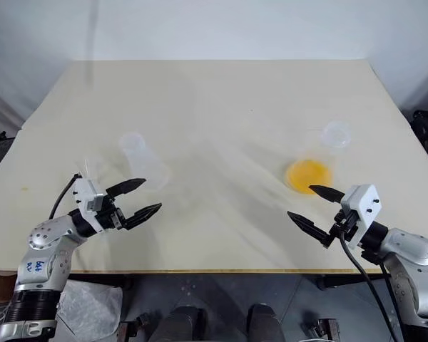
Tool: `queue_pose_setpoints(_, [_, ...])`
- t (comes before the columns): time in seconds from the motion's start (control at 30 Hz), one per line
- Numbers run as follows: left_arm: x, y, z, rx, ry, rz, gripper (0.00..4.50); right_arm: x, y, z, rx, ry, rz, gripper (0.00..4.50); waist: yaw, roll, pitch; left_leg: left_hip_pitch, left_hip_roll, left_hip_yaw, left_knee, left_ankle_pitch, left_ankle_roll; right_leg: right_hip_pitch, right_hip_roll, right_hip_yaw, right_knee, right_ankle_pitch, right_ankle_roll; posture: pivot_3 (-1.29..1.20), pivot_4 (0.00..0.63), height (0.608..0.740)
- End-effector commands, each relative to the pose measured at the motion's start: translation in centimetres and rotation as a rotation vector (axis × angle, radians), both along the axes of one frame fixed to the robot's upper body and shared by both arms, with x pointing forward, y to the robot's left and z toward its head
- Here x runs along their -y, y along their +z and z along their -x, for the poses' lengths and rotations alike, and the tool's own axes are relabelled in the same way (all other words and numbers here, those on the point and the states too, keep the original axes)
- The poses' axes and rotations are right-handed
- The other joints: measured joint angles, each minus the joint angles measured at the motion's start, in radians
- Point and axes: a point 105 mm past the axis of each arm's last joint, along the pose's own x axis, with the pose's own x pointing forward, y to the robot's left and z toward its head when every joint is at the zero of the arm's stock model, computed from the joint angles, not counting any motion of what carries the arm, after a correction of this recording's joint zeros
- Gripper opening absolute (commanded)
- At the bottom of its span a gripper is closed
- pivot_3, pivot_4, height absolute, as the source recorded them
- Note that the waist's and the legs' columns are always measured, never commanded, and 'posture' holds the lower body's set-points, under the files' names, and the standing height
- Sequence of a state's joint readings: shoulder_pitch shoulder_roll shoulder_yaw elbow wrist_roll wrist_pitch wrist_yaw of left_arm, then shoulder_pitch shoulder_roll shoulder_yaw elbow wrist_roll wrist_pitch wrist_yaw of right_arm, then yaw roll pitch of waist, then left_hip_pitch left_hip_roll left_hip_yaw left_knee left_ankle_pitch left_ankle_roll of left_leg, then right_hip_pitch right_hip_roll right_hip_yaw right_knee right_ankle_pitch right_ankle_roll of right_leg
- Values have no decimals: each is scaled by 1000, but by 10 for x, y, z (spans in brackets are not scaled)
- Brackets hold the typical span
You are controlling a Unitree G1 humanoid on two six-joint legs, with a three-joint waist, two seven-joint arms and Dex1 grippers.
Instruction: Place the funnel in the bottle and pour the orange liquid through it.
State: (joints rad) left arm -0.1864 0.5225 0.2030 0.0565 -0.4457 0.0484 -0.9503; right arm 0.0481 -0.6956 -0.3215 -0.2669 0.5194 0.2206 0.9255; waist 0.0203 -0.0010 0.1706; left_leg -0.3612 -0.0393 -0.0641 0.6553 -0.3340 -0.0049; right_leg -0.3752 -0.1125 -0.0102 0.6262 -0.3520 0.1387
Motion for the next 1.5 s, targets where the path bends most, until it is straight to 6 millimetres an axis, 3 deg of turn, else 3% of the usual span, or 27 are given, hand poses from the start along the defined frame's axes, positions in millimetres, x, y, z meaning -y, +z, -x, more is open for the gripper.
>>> queue_pose_setpoints(0.03, [3, 8, 0, 36, -14, 16, 4487, -5, 11, 3, 46, 19, -10, 4483, 0, 0, 0, 0, 0, 0, 0, 0, 0, 0, 0, 0, 0, 0, 0, 0, 150, 740])
queue_pose_setpoints(0.4, [-3, 1, -8, -56, 112, 12, 4487, -5, 11, 10, 40, 9, -18, 4483, 0, 0, 0, 0, 0, 0, 0, 0, 0, 0, 0, 0, 0, 0, 0, 0, 150, 740])
queue_pose_setpoints(0.5, [-19, 6, -10, -37, 196, 16, 4487, -7, 13, 11, 44, 19, -23, 4483, 0, 0, 0, 0, 0, 0, 0, 0, 0, 0, 0, 0, 0, 0, 0, 0, 150, 740])
queue_pose_setpoints(0.6, [-36, 13, -1, -1, 268, 34, 4487, -13, 14, 11, 42, 50, -23, 4483, -6, 0, 0, 0, 0, 0, 0, 0, 0, 0, 0, 0, 0, 0, 0, 0, 150, 740])
queue_pose_setpoints(0.77, [-66, 7, 18, -27, 404, 43, 4487, -20, 18, 5, 52, 77, -36, 4483, -12, 0, 0, 0, 1, 0, 0, 0, 0, 0, -2, 1, 0, 0, 0, 0, 150, 740])
queue_pose_setpoints(1.0, [-55, 33, 7, 9, 364, 59, 4487, -26, 24, -6, 83, 107, -36, 4483, 3, 0, 0, -6, -1, -5, 5, 0, 0, -1, -2, 0, 0, 0, 0, 0, 150, 740])
queue_pose_setpoints(1.13, [-53, 50, -11, 36, 342, 44, 4487, -33, 29, -5, 101, 132, -31, 4483, 3, 0, 0, -8, -1, -8, 6, -1, 0, -2, -1, -3, 0, 0, 0, 0, 150, 740])
queue_pose_setpoints(1.27, [-47, 57, -19, 47, 295, 21, 4487, -37, 32, -1, 112, 138, -28, 4483, -1, 0, 0, -8, -1, -8, 6, -1, 0, -2, -1, -7, 1, 0, 0, 0, 150, 740])
queue_pose_setpoints(1.5, [-34, 61, -55, 34, 223, 3, 4487, -58, 43, 12, 144, 167, -48, 4483, 0, 0, 0, -9, -2, -8, 7, 0, -1, -2, 0, -8, 2, 0, 0, 0, 150, 740])
